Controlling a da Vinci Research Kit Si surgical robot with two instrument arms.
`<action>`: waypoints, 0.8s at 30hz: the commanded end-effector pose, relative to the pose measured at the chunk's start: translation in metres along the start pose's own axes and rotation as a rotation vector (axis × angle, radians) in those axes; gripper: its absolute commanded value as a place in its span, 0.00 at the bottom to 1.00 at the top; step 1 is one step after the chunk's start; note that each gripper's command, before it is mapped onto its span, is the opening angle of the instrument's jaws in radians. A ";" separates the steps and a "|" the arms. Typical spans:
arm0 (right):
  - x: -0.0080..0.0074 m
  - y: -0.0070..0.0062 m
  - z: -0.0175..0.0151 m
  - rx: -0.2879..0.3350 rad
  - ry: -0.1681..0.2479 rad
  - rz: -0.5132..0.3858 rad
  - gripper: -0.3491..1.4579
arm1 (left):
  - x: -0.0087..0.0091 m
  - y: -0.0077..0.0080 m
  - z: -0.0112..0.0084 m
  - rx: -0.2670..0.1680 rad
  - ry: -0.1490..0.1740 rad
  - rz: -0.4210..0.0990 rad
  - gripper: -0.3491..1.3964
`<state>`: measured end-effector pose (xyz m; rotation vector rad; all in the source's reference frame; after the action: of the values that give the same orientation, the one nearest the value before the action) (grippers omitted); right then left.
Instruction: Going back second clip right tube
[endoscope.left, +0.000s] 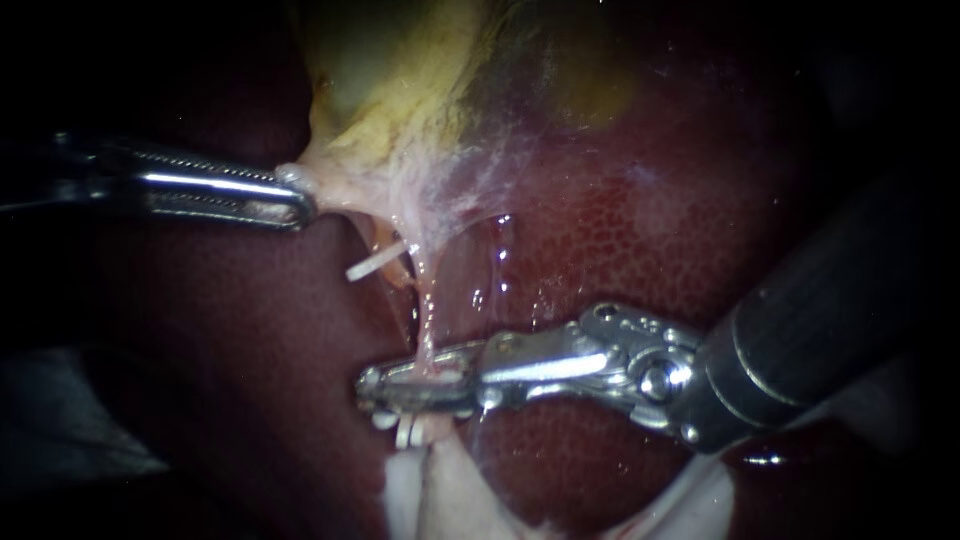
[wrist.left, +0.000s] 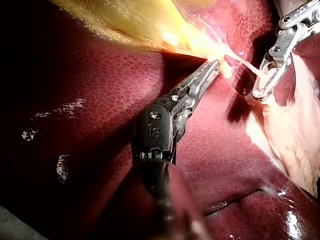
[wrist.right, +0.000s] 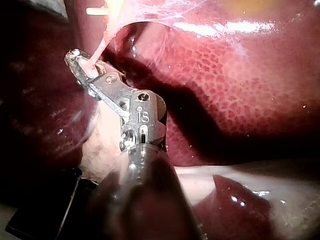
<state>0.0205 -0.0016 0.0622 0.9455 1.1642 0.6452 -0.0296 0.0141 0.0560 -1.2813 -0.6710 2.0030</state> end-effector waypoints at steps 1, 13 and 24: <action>0.0000 0.0001 0.0002 0.014 -0.006 -0.001 0.03 | 0.0000 0.0000 0.0000 0.000 0.000 0.000 0.00; -0.0013 0.0045 0.0001 -0.080 0.048 -0.016 0.46 | -0.0002 -0.0001 -0.0001 -0.001 0.000 0.001 0.00; -0.0016 0.0065 -0.0030 -0.117 0.051 -0.029 0.47 | -0.0002 -0.0002 -0.0001 -0.001 -0.001 0.001 0.00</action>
<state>0.0175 0.0010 0.0684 0.8157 1.1692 0.7129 -0.0294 0.0141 0.0562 -1.2821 -0.6716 2.0044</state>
